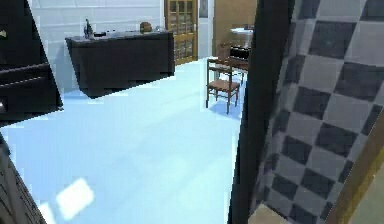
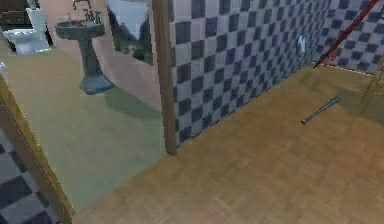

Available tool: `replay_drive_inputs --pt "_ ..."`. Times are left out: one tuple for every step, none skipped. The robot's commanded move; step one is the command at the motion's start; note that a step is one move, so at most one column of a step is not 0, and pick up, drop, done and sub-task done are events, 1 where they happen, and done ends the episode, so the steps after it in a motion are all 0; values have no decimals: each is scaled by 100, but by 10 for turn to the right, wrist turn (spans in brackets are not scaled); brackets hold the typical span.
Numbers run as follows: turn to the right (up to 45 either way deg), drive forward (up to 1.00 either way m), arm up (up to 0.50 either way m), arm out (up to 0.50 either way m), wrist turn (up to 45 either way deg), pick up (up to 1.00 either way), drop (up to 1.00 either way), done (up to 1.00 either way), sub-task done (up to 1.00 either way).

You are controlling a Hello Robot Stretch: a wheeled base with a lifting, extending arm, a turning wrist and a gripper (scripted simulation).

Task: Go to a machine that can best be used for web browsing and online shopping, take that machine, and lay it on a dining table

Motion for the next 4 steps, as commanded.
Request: replay_drive_inputs --pt "0 40 0 0 0 0 0 0 0" --pt "-90 0 0 0 0 0 0 0 0" --pt "0 55 0 0 0 0 0 0 0" --pt "0 100 0 0 0 0 0 0 0"
